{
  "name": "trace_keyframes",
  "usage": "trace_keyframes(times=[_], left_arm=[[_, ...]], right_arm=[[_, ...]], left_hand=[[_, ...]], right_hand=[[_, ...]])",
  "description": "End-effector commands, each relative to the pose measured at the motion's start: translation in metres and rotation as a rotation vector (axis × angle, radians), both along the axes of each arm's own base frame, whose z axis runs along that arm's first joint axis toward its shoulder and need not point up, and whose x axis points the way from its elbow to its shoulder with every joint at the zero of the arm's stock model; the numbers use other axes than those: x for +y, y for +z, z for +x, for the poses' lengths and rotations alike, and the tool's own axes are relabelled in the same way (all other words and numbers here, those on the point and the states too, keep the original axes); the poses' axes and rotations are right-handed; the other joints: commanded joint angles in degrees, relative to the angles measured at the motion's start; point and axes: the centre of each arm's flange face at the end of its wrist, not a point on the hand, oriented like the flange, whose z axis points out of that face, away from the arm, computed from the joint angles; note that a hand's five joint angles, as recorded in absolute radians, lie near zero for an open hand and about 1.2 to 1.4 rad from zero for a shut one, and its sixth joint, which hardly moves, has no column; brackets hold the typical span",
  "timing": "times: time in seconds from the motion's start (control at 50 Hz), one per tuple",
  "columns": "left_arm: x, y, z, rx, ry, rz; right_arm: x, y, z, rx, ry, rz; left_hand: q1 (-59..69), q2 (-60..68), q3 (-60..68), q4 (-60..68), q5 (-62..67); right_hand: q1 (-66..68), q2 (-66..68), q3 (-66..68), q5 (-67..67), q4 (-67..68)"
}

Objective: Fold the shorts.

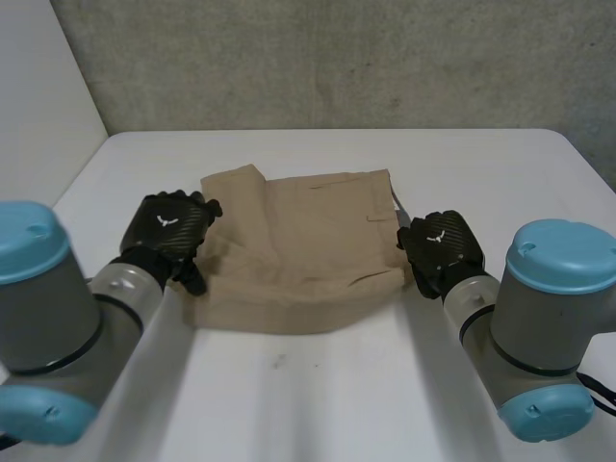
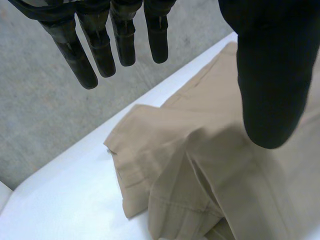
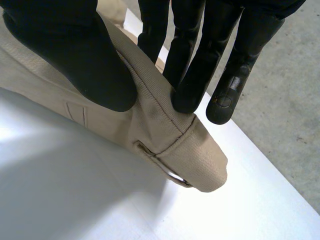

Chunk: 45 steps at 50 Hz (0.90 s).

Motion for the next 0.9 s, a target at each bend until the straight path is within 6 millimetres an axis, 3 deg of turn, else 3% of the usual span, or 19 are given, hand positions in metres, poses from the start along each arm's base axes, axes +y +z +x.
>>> trace_keyframes(times=[0.02, 0.2, 0.4, 0.56, 0.68, 0.72, 0.82, 0.9], left_arm=[[0.027, 0.012, 0.011, 0.011, 0.004, -0.009], [0.054, -0.008, 0.015, -0.006, -0.007, 0.095], [0.051, -0.022, 0.021, 0.029, 0.1, 0.153], [0.04, -0.036, 0.016, 0.023, 0.104, 0.165], [0.035, -0.045, 0.014, 0.026, 0.103, 0.159], [0.036, -0.046, 0.013, 0.026, 0.099, 0.16], [0.046, -0.042, 0.01, 0.019, 0.072, 0.154], [0.059, -0.019, 0.015, 0.011, 0.056, 0.112]], right_arm=[[0.002, 0.001, -0.003, -0.035, -0.016, 0.046], [0.003, -0.002, -0.003, -0.027, -0.016, 0.067], [0.006, -0.004, -0.001, -0.025, -0.007, 0.072], [0.008, -0.006, -0.002, -0.022, -0.006, 0.079], [0.007, -0.006, -0.003, -0.022, -0.012, 0.078], [0.006, -0.006, -0.003, -0.021, -0.015, 0.08], [0.007, -0.005, -0.005, -0.012, -0.016, 0.09], [0.016, 0.002, -0.007, 0.028, -0.003, 0.126]], left_hand=[[-0.1, 0.9, 0.4, 1.0, 1.5], [5.1, 6.1, 5.6, 6.2, 6.7], [8.0, 8.9, 8.4, 9.0, 9.6], [22.6, 23.5, 23.1, 23.6, 24.2], [46.6, 47.5, 47.1, 47.6, 48.2], [60.2, 61.2, 60.7, 61.3, 61.8], [60.3, 61.2, 60.7, 61.3, 61.9], [60.3, 61.2, 60.7, 61.3, 61.9]], right_hand=[[23.9, 12.5, 11.5, 13.2, 11.8], [23.9, 12.5, 11.5, 13.2, 11.8], [23.9, 12.5, 11.5, 13.2, 11.8], [23.9, 12.5, 11.5, 13.2, 11.8], [23.9, 12.5, 11.5, 13.2, 11.8], [23.9, 12.5, 11.5, 13.2, 11.8], [23.9, 12.5, 11.5, 13.2, 11.8], [23.9, 12.5, 11.5, 13.2, 11.8]])
